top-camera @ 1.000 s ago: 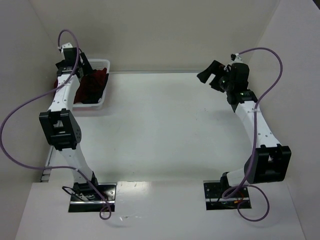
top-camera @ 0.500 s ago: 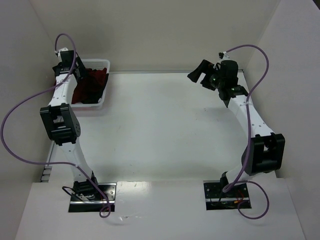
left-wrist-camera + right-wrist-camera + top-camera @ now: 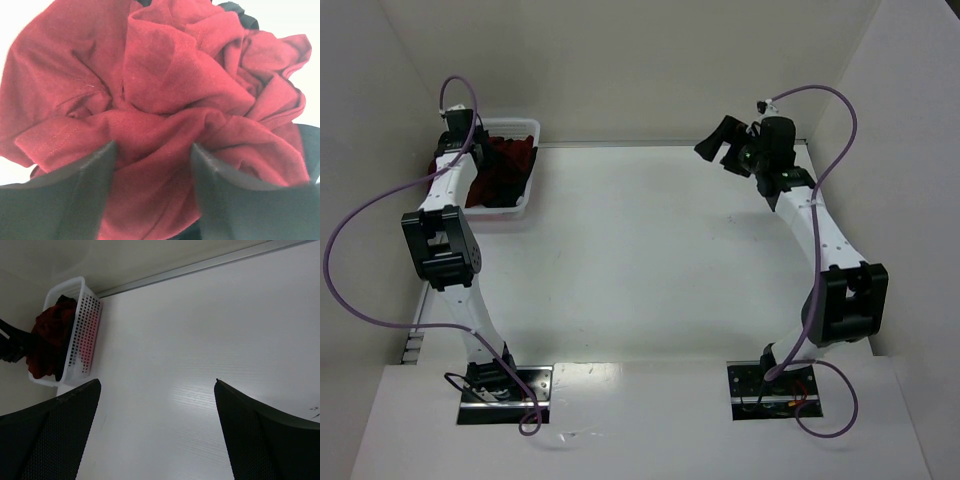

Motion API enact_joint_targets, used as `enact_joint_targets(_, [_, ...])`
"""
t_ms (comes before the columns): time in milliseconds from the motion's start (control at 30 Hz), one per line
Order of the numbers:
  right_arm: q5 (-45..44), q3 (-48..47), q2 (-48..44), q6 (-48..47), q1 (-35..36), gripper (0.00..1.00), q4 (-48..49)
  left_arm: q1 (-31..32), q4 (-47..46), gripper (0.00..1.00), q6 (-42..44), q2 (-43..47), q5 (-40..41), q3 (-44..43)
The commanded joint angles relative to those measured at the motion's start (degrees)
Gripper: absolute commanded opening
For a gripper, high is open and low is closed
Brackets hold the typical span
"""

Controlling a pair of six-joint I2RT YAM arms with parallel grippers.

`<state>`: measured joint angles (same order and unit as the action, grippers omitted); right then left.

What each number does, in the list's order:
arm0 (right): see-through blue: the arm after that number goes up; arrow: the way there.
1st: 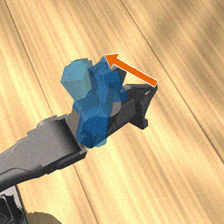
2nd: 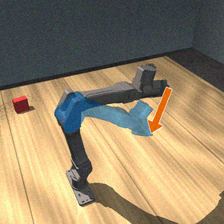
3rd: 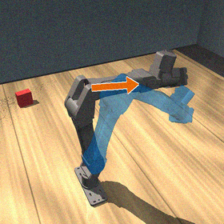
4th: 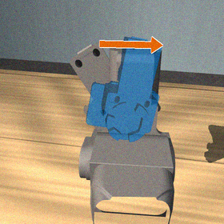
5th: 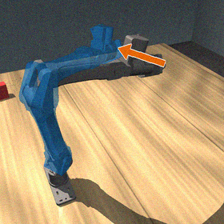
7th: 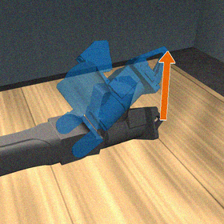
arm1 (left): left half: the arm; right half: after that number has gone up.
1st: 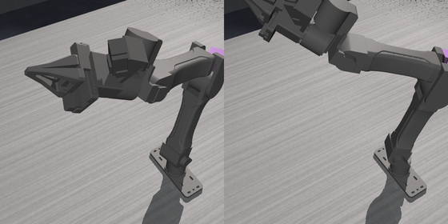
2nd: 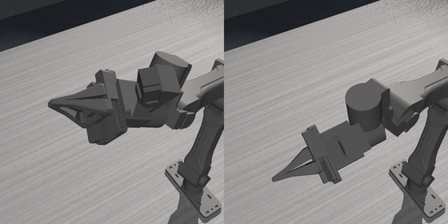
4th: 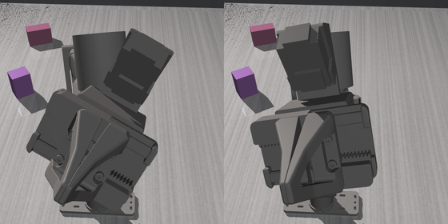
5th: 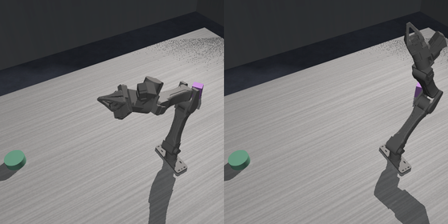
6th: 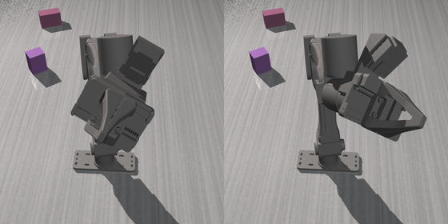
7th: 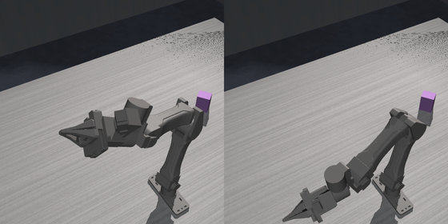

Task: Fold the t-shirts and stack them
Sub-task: Grab crumpled tshirt from bin with the left arm, then move the tshirt to the center of the board

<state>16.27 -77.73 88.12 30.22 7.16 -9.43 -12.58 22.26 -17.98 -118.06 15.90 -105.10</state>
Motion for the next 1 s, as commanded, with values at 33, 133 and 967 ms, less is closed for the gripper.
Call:
enact_joint_targets(33, [-0.63,-4.62,1.53,-1.04,0.31,1.0,3.45,-0.17,-1.43,0.51,1.81,-0.42,-0.87,0.33])
enact_joint_targets(133, [-0.63,-5.15,1.53,-0.42,0.31,1.0,3.98,-0.17,-1.96,0.26,1.81,-0.42,-1.48,0.33])
enact_joint_targets(967, [1.66,-19.75,-1.36,-3.15,2.69,1.0,-0.14,25.21,18.68,0.0,12.79,21.29,-23.46,-29.11])
